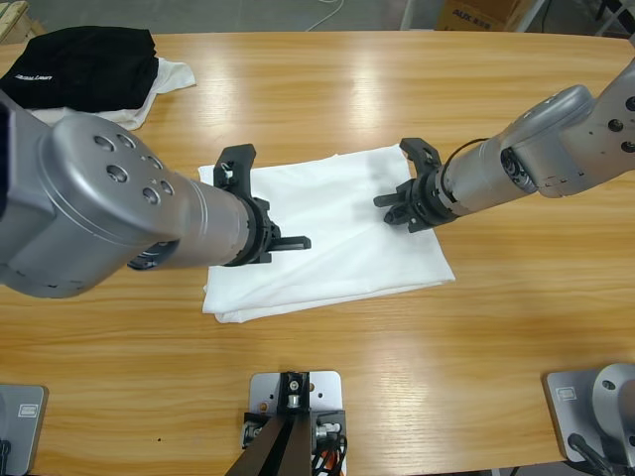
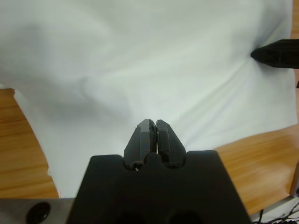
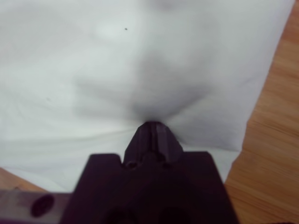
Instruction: Fold clothes
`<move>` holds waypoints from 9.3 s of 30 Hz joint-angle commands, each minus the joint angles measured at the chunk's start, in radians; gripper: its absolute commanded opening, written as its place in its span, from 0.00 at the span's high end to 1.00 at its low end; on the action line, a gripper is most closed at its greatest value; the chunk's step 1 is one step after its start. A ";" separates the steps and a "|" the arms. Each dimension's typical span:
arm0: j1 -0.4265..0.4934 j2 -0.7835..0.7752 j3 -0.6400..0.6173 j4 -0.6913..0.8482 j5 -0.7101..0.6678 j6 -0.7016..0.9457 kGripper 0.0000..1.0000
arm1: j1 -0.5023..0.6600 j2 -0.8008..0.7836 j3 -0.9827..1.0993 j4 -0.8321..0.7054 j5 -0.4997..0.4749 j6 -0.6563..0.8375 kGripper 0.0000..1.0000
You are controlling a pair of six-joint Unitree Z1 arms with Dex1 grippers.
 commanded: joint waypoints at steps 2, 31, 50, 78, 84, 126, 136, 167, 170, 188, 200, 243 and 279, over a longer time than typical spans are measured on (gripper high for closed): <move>-0.056 0.139 -0.014 -0.017 -0.019 -0.042 1.00 | -0.014 0.055 0.057 0.008 -0.027 0.011 1.00; -0.030 -0.163 0.519 -0.164 -0.041 -0.204 1.00 | -0.063 0.067 0.075 -0.001 -0.023 0.001 1.00; 0.196 0.117 -0.073 -0.262 -0.107 0.042 1.00 | -0.063 0.048 0.091 0.002 -0.021 -0.004 1.00; 0.314 0.040 0.280 -0.239 -0.070 -0.098 1.00 | -0.106 0.063 0.098 -0.005 -0.018 -0.020 1.00; 0.322 -0.016 0.411 -0.257 -0.051 -0.121 1.00 | -0.106 0.066 0.098 -0.006 -0.018 -0.024 1.00; 0.087 -0.587 0.254 0.164 -0.190 0.123 1.00 | -0.621 0.021 0.387 -0.317 0.621 0.102 0.17; 0.087 -0.612 0.265 0.173 -0.192 0.110 1.00 | -0.613 0.111 0.409 -0.447 0.652 0.113 0.26; 0.075 -0.635 0.342 0.156 -0.189 0.043 1.00 | -0.597 -0.145 0.359 -0.129 0.400 0.097 1.00; 0.073 -0.641 0.347 0.156 -0.189 0.042 1.00 | -0.587 -0.228 0.236 0.104 0.218 0.097 1.00; 0.070 -0.653 0.398 0.127 -0.189 0.029 1.00 | -0.185 -0.301 -0.319 0.916 -0.654 0.086 1.00; 0.067 -0.644 0.426 0.089 -0.187 0.012 1.00 | 0.202 -0.131 -0.424 0.965 -0.616 0.180 1.00; 0.061 -0.648 0.464 0.061 -0.188 -0.009 1.00 | 0.329 -0.053 -0.526 0.815 -0.525 0.202 1.00; 0.059 -0.656 0.479 0.063 -0.187 -0.018 1.00 | 0.451 0.077 -0.284 0.378 -0.004 0.334 1.00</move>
